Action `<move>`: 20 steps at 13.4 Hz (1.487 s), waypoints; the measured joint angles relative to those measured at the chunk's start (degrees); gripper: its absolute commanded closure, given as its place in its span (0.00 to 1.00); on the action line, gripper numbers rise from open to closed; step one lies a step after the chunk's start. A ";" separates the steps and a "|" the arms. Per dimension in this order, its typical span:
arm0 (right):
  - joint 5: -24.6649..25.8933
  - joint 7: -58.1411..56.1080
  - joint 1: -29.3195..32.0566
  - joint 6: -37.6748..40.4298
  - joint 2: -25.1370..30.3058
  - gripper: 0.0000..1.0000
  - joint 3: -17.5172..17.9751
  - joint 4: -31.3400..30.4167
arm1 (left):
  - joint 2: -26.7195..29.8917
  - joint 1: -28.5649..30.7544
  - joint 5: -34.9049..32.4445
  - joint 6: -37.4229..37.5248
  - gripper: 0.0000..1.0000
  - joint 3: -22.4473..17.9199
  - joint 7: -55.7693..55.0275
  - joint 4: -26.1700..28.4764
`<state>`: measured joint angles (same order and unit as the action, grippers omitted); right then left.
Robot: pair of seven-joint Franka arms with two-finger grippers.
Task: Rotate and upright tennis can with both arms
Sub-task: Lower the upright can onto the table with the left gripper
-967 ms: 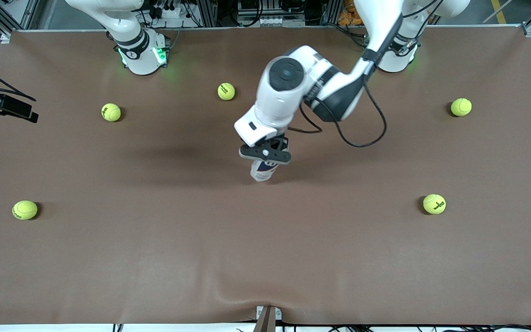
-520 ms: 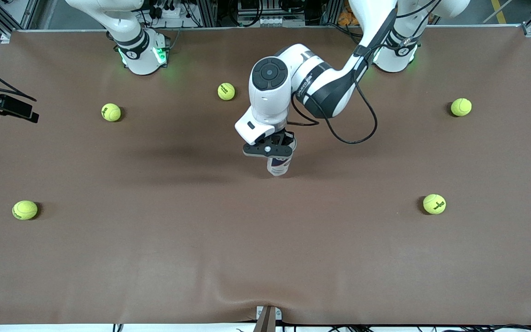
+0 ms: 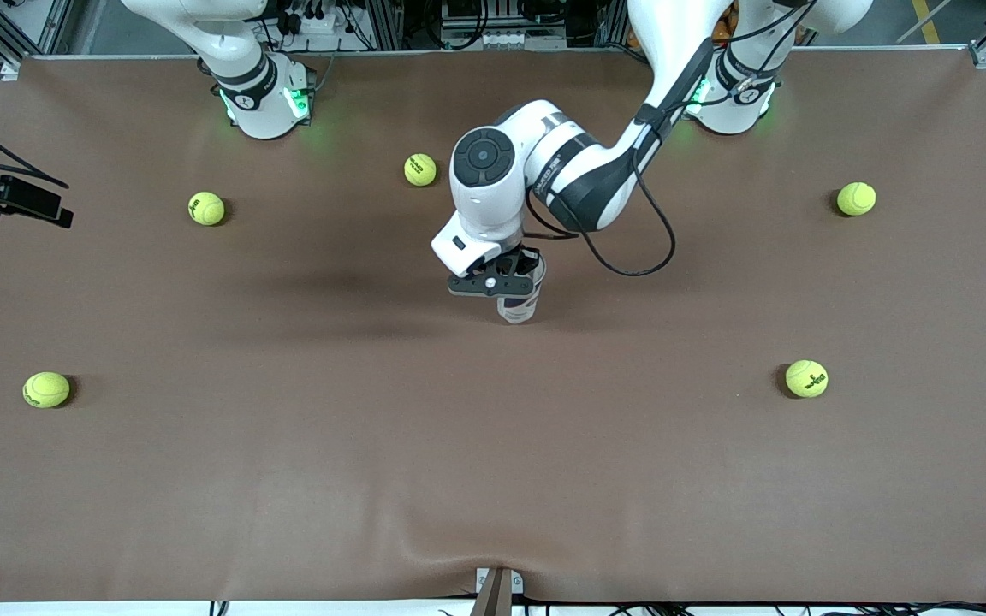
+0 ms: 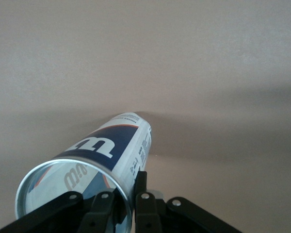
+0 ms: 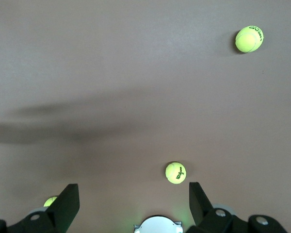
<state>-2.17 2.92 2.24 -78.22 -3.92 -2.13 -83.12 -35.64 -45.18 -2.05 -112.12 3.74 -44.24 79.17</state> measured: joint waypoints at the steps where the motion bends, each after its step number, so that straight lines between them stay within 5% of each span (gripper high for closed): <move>1: 0.00 0.00 0.00 0.00 0.00 0.00 0.00 -0.01 | -0.03 -0.01 -0.01 0.00 0.54 0.00 -0.05 -0.19; 3: 0.00 0.00 0.00 0.00 0.00 0.00 0.00 -0.02 | -0.03 0.02 -0.05 0.00 0.00 -0.08 -0.12 -0.61; 11: 0.00 -0.10 0.14 -0.99 0.00 0.00 -0.04 -0.02 | 0.54 0.25 -0.06 -0.01 0.00 -0.30 -0.32 -1.86; 20: 0.00 -0.09 0.80 -0.90 0.00 0.00 -0.11 0.03 | 7.39 4.44 -0.06 0.18 0.00 -0.47 -0.36 -2.55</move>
<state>-2.17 2.83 3.04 -79.12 -3.92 -2.24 -83.10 -28.25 -40.74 -2.11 -111.93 3.27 -44.60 76.62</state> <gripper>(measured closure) 0.000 0.000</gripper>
